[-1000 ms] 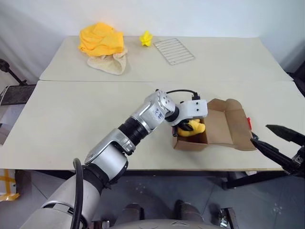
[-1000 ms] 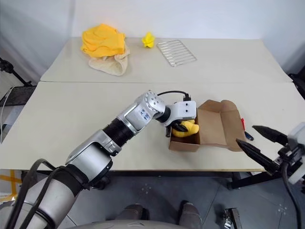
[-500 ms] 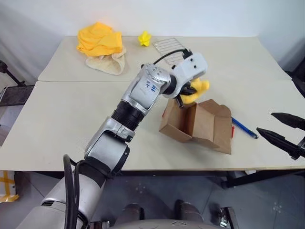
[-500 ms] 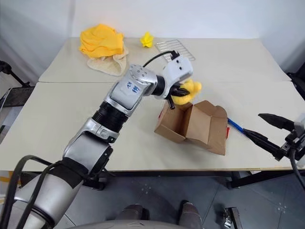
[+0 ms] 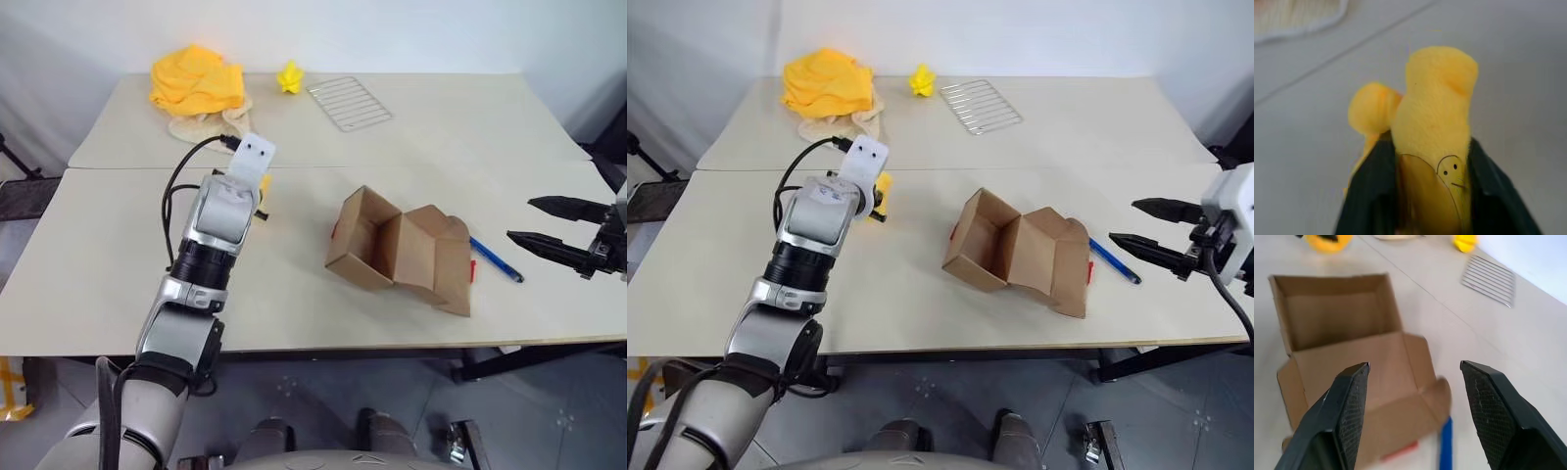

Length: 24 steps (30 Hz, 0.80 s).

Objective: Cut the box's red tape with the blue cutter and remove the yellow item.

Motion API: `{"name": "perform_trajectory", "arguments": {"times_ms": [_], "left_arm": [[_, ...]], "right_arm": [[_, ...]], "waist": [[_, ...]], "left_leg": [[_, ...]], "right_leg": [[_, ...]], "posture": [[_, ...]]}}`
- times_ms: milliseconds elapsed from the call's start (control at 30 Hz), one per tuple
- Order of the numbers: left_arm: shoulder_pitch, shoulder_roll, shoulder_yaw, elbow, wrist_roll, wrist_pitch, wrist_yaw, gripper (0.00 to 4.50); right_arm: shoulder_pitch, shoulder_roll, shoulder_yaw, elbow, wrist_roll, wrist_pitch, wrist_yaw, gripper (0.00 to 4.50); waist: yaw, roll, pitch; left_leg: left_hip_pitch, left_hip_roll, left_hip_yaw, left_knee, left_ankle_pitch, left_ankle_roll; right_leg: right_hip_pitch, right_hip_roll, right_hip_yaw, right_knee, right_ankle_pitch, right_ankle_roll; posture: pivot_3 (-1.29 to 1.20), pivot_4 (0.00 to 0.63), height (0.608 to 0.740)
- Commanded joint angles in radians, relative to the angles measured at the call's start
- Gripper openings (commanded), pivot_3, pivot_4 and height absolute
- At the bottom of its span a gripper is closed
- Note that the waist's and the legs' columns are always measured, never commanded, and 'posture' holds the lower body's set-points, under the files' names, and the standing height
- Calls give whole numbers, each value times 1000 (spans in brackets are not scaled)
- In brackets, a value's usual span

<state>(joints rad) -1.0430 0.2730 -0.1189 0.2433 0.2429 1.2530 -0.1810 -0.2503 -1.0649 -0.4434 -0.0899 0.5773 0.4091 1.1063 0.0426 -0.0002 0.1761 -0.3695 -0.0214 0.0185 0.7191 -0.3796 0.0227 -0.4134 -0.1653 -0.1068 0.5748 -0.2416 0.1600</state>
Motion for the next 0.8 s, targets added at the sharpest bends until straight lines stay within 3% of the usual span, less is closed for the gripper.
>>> {"name": "perform_trajectory", "arguments": {"times_ms": [33, 200, 233, 400, 533, 600, 633, 733, 800], "left_arm": [[3, 44, -16, -135, -5, 89, -20, 2738], [-3, 119, -5, -231, -72, 184, -93, 4327], [-9, 137, -2, -253, -102, 190, -126, 4441], [-44, 152, 107, -331, -256, 245, -239, 4441], [25, 171, 140, -441, -370, 81, -346, 4441], [70, 225, 89, -469, -370, -3, -372, 4441], [118, 216, 107, -497, -407, -54, -404, 4441], [405, 171, 189, -561, -553, -493, -644, 4441], [538, 196, 212, -546, -591, -614, -731, 4441]], "right_arm": [[-67, -21, 39, 50, -22, -33, 33, 3073], [-143, -16, 97, 109, -45, -57, 67, 3073], [-151, -16, 104, 118, -49, -63, 75, 3073], [-174, -15, 114, 158, -67, -91, 94, 3073], [-170, -12, 110, 167, -77, -106, 103, 3073], [-167, -11, 106, 174, -81, -108, 105, 3073], [-150, -12, 99, 179, -87, -120, 113, 3073], [-23, -36, 50, 214, -137, -226, 171, 3073], [41, -50, 29, 234, -160, -268, 190, 3073]], "waist": [[5, 0, 0], [5, 0, 0], [3, 0, 0], [3, 0, 0], [-1, 0, 0], [-10, 0, 0], [-15, 1, 0], [-18, 3, -1], [-20, 3, -1]], "left_leg": [[0, 0, 0, 0, 0, 0], [1, 0, 0, 0, 0, -2], [1, 0, 0, 0, 0, -2], [1, 0, 0, 0, 0, -2], [1, 1, 0, 0, 0, -3], [1, 1, 0, -1, 0, -3], [2, 1, 0, -1, 0, -3], [4, 1, 1, -2, 0, -4], [3, 2, 1, -3, -1, -5]], "right_leg": [[0, 0, 0, 0, 0, 0], [0, 0, 0, 0, 0, 0], [0, 0, 0, 0, 0, 0], [0, 0, 0, 0, 0, 0], [0, 0, 0, 0, 0, 0], [0, 0, 0, 0, 0, 0], [0, 0, 0, 0, 0, 0], [1, 0, 0, 1, 0, -1], [0, 0, 0, -1, 0, -1]], "posture": [[0, 150, 740], [0, 150, 740], [0, 150, 740], [0, 150, 740], [0, 150, 740], [0, 150, 740], [0, 150, 740], [0, 150, 740], [0, 150, 740]]}}
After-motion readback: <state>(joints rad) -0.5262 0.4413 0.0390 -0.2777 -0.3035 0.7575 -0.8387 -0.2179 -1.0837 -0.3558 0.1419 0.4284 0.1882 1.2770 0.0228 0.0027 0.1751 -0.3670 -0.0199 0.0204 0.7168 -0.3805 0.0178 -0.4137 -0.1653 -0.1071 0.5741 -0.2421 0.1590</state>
